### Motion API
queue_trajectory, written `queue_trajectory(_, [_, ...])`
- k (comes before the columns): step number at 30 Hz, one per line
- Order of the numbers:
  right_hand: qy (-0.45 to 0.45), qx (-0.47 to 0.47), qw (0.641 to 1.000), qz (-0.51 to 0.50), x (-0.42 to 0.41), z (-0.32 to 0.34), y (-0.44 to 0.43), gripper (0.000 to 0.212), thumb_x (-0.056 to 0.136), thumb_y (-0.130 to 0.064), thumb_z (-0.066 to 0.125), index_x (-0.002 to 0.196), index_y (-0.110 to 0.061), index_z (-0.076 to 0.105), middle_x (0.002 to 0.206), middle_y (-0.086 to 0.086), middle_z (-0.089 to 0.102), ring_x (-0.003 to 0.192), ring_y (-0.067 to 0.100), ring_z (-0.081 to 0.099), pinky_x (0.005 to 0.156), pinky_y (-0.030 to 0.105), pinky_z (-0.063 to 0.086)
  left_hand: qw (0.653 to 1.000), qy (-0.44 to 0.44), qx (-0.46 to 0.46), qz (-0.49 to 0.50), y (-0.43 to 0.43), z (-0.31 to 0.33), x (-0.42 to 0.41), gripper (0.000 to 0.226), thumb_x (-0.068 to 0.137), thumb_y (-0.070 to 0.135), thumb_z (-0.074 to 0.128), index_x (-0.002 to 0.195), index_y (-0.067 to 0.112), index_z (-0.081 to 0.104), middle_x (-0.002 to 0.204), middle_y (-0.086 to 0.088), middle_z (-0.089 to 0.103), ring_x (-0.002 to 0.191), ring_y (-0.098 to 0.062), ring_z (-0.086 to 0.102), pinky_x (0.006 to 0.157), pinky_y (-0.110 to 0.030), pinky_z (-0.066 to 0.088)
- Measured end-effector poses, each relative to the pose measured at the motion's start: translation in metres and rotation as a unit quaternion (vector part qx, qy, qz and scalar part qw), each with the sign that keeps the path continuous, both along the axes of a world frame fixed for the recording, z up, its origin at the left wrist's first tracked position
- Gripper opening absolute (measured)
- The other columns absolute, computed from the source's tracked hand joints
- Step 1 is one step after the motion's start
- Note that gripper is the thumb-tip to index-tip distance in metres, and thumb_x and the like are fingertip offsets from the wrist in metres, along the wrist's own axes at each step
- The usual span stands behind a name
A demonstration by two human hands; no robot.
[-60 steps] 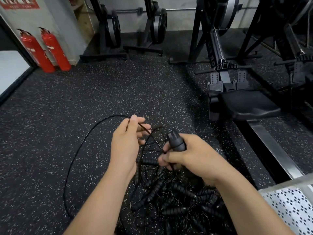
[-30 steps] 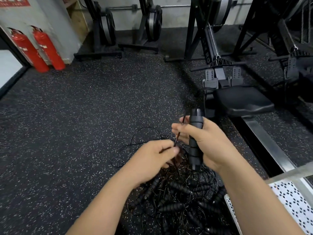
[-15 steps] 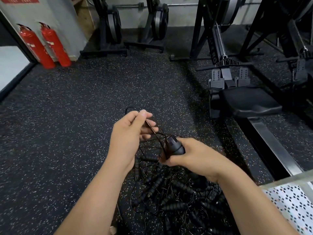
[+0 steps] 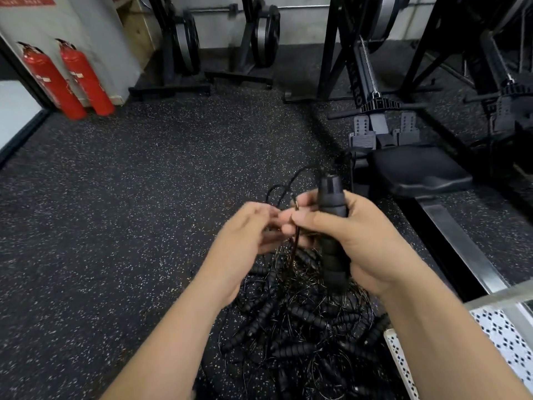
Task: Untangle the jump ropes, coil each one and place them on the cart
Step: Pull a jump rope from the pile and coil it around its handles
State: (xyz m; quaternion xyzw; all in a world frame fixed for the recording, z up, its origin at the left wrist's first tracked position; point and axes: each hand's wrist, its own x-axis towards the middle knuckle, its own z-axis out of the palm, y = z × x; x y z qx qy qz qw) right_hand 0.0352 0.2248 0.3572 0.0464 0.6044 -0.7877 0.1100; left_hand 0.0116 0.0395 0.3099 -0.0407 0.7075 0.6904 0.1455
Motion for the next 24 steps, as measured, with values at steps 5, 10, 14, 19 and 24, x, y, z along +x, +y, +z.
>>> queue_trajectory(5, [0.006,-0.083,0.992,-0.096,-0.003,0.005,0.002,0.030,0.093,0.000,0.074,0.121,-0.005,0.064,0.112,0.017,0.082,0.095,0.022,0.080,0.068,0.024,0.062,0.980,-0.027,-0.092,-0.176,0.019,-0.006,0.016,0.030,0.110,0.035,0.048,0.124,0.033,0.075,0.118,0.013,0.080,0.112,-0.015,0.072,0.114,-0.043,0.044])
queue_trajectory(10, [-0.016,-0.144,0.975,-0.170,-0.011,0.001,0.014,0.034,0.093,0.001,0.076,0.124,-0.005,0.061,0.115,0.017,0.081,0.091,0.020,0.079,0.064,0.021,0.060,0.954,-0.042,-0.147,-0.256,0.027,-0.011,0.025,0.044,0.096,0.059,0.047,0.122,0.034,0.072,0.120,0.010,0.078,0.118,-0.018,0.071,0.113,-0.054,0.048])
queue_trajectory(14, [-0.046,-0.172,0.963,-0.201,-0.015,-0.007,0.024,0.034,0.094,0.002,0.075,0.121,-0.009,0.057,0.116,0.016,0.081,0.091,0.020,0.079,0.065,0.020,0.060,0.948,-0.045,-0.139,-0.282,0.025,-0.015,0.024,0.023,0.109,0.035,0.055,0.118,0.034,0.076,0.121,0.013,0.078,0.116,-0.008,0.072,0.105,-0.040,0.059])
queue_trajectory(19, [-0.043,-0.154,0.970,-0.182,-0.019,-0.019,0.030,0.037,0.090,-0.004,0.077,0.122,-0.010,0.060,0.117,0.017,0.080,0.101,0.025,0.076,0.075,0.027,0.061,0.954,-0.004,-0.128,-0.270,0.021,-0.005,0.023,0.019,0.112,0.020,0.057,0.115,0.022,0.075,0.111,0.008,0.082,0.110,-0.008,0.076,0.101,-0.044,0.062])
queue_trajectory(24, [-0.057,-0.017,0.993,-0.099,-0.019,-0.034,0.025,0.038,0.091,0.006,0.073,0.127,-0.005,0.068,0.116,0.015,0.081,0.114,0.034,0.077,0.103,0.048,0.060,0.981,0.042,-0.093,-0.164,0.011,0.009,0.015,0.019,0.111,0.018,0.056,0.118,0.019,0.074,0.106,0.004,0.083,0.100,-0.014,0.079,0.095,-0.041,0.060])
